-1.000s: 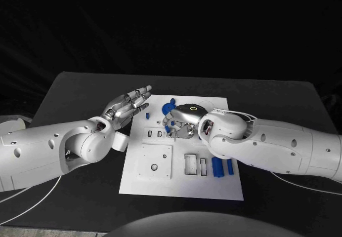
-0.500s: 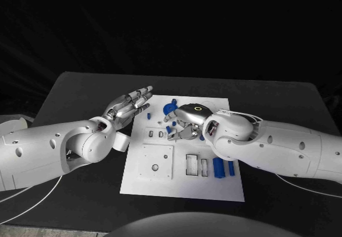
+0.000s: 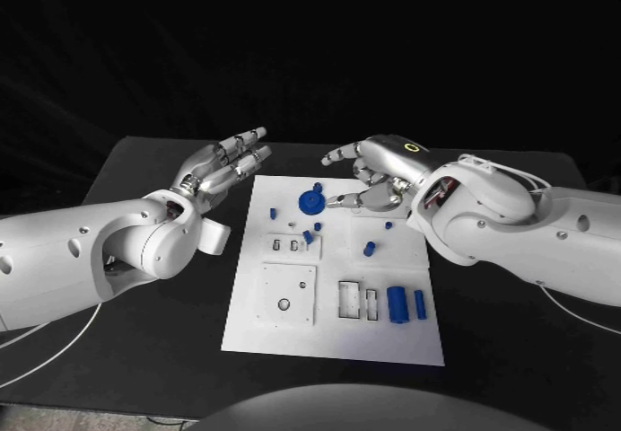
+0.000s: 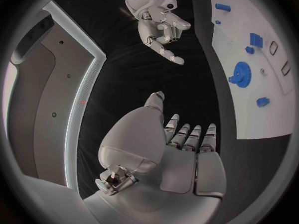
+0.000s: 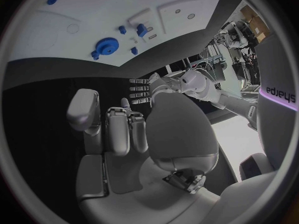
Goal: Assemble the parts on the task board
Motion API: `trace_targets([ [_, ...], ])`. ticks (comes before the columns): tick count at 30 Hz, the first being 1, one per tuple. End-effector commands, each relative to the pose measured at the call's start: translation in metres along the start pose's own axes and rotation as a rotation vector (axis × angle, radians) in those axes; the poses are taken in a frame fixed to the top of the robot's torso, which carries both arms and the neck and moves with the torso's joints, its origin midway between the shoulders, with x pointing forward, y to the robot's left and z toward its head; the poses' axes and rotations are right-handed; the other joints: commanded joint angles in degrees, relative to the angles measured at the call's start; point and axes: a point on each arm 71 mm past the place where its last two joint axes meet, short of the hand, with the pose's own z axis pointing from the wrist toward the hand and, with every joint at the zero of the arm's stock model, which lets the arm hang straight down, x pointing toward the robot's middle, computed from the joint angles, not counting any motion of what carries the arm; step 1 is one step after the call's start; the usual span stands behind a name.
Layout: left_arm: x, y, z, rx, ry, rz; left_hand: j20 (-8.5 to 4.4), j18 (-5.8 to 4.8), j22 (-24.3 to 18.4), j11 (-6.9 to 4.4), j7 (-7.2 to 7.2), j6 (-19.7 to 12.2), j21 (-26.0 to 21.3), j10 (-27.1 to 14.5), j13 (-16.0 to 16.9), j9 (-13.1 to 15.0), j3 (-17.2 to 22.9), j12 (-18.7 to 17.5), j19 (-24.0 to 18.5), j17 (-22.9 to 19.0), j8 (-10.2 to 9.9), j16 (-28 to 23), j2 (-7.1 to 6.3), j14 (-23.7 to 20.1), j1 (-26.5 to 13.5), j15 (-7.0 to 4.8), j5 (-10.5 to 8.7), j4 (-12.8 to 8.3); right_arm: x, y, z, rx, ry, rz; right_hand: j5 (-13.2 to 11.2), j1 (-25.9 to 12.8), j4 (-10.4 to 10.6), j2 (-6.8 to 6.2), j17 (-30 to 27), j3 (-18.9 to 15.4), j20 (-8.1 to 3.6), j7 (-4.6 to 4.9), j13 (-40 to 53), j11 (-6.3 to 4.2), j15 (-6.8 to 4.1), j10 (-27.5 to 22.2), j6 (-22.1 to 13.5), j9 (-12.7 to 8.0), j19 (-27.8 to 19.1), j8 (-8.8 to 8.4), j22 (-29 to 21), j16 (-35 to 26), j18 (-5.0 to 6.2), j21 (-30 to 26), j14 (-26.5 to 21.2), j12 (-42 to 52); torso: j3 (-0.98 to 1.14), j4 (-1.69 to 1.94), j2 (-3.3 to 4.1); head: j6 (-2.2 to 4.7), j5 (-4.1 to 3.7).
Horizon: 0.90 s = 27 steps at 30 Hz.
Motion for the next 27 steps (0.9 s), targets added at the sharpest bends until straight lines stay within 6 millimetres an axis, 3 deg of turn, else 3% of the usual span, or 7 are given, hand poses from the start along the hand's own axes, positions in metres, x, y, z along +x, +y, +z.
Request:
trace_targets([
  [1, -0.002, -0.018, 0.003, 0.088, -0.051, 0.187, 0.08, 0.49, 0.9, 1.26, 0.39, 1.4, 1.9, 7.8, 1.8, 0.2, 0.2, 1.9, 2.8, 1.0, 0.6, 3.9, -0.38, 4.4, 1.0, -0.06, -2.21, 0.5, -0.013, -0.008, -0.006, 0.027, -0.068, 0.082, 0.1, 0.0, 0.2, 0.71, 7.9, 0.1, 0.01, 0.05, 15.1, 0.55, 0.43, 6.0, 1.1, -0.1, 0.5, 0.53, 7.1, 0.3, 0.41, 0.2, 4.3, 0.2, 0.57, -0.29, -1.42, -0.39, 0.36],
  [4, -0.003, -0.028, 0.004, 0.075, -0.067, 0.27, 0.15, 0.24, 2.8, 1.68, 2.55, 4.4, 6.2, 18.1, 5.1, 0.6, -0.4, 4.1, 10.2, 2.0, 1.9, 9.6, -1.09, 11.3, 0.9, 0.48, -5.93, 2.2, -0.019, -0.017, -0.01, 0.049, -0.086, 0.103, 0.3, 0.9, -0.2, 1.59, 7.7, 0.6, 0.1, 0.43, 15.1, 0.79, 0.59, 6.0, 2.4, -0.1, 0.5, 1.16, 7.2, 0.1, 0.39, 0.2, 4.3, 0.2, 0.94, -0.52, -2.1, -0.62, 0.54],
  [9, -0.005, -0.032, 0.007, -0.06, -0.04, 0.378, -0.26, -0.2, 8.9, 5.85, 4.21, 8.9, 20.6, 32.7, 11.0, 1.0, -6.3, 9.6, 35.6, 6.2, 3.5, 24.5, -1.69, 32.8, -10.0, 0.5, -22.59, 7.4, -0.029, -0.026, -0.018, 0.052, -0.178, 0.148, 4.7, 3.8, -1.6, 3.29, 8.2, 1.4, 0.43, 0.96, 15.1, 1.23, 0.93, 6.0, 7.2, 0.0, 1.0, 3.16, 7.7, 0.7, 0.22, 1.2, 4.5, 0.2, 2.02, -0.76, -3.36, -1.07, 0.93],
  [16, 0.002, -0.016, 0.013, -0.334, 0.092, 0.562, -6.94, 0.65, 16.2, -1.18, 4.45, 22.7, 35.5, 55.2, 27.0, 2.6, -9.1, 24.0, 57.4, 16.4, 8.9, 45.8, -1.28, 52.2, -10.9, -7.21, -21.78, 7.4, -0.03, -0.04, -0.022, 0.055, -0.228, 0.15, 7.4, 4.4, -1.9, 4.08, 8.3, 1.4, 0.38, 0.8, 15.0, 1.12, 0.84, 6.0, 9.5, 0.0, 1.3, 3.88, 7.9, 0.9, 0.15, 1.7, 4.6, 0.2, 3.05, -1.2, -4.97, -1.71, 1.26],
  [23, 0.02, 0.008, 0.026, -0.609, 0.343, 0.908, -8.97, 0.45, 22.3, -3.09, 2.82, 26.1, 43.3, 54.9, 39.3, 3.1, -11.6, 38.5, 58.3, 26.0, 10.2, 56.9, 0.35, 52.6, -15.2, -9.18, -23.42, 7.4, -0.03, -0.053, -0.031, 0.088, -0.227, 0.136, 8.3, 4.8, -2.2, 4.35, 8.3, 1.5, 0.38, 0.9, 14.9, 1.21, 0.88, 5.9, 9.9, -0.2, 1.3, 3.81, 7.9, 0.9, 0.15, 1.6, 4.6, 0.1, 3.59, -1.56, -5.8, -1.71, 1.18],
  [25, 0.023, 0.01, 0.027, -0.635, 0.366, 0.942, -9.4, 0.53, 23.8, -3.61, 2.77, 27.0, 45.2, 55.5, 42.1, 3.5, -11.8, 41.8, 58.5, 32.0, 10.7, 61.0, 0.48, 55.3, -15.3, -9.29, -23.29, 7.4, -0.03, -0.056, -0.033, 0.095, -0.224, 0.134, 8.3, 4.8, -2.2, 4.36, 8.3, 1.5, 0.39, 0.9, 14.9, 1.21, 0.88, 5.9, 9.9, -0.2, 1.4, 3.81, 7.9, 0.9, 0.15, 1.7, 4.6, 0.1, 3.65, -1.64, -5.85, -1.71, 1.13],
  [27, 0.028, 0.011, 0.029, -0.651, 0.379, 0.975, -9.77, 0.21, 27.8, -4.05, 2.38, 29.1, 49.7, 61.6, 54.1, 4.5, -12.4, 54.7, 59.0, 46.9, 12.2, 69.8, 0.57, 62.9, -15.5, -10.18, -22.51, 7.2, -0.03, -0.059, -0.036, 0.106, -0.215, 0.132, 8.4, 4.8, -2.2, 4.39, 8.3, 1.5, 0.39, 0.91, 14.9, 1.21, 0.88, 5.8, 9.9, -0.2, 1.4, 3.81, 7.9, 0.9, 0.15, 1.6, 4.6, 0.1, 3.66, -1.76, -5.9, -1.71, 1.1],
])
